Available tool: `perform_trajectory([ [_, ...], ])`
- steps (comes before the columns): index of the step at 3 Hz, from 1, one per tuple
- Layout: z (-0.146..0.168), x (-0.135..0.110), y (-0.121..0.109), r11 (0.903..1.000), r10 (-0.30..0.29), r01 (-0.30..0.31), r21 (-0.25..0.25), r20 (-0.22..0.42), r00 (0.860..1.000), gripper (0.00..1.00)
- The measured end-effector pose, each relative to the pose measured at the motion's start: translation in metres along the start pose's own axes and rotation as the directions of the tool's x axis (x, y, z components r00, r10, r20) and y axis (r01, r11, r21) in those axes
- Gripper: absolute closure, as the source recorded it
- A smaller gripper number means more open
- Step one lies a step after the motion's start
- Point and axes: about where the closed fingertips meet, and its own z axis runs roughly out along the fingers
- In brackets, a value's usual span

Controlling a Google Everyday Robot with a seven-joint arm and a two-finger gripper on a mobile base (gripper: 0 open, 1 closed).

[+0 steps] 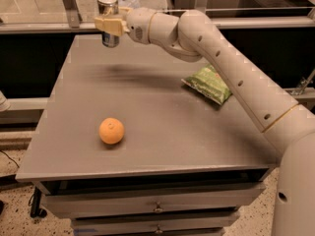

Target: Pick redbull can

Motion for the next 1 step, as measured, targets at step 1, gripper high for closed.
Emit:
perform_trajectory([
  [1, 0.0001, 0.0000, 0.0001, 1.0000, 0.000, 0.000, 0.000, 0.000, 1.000, 1.00],
])
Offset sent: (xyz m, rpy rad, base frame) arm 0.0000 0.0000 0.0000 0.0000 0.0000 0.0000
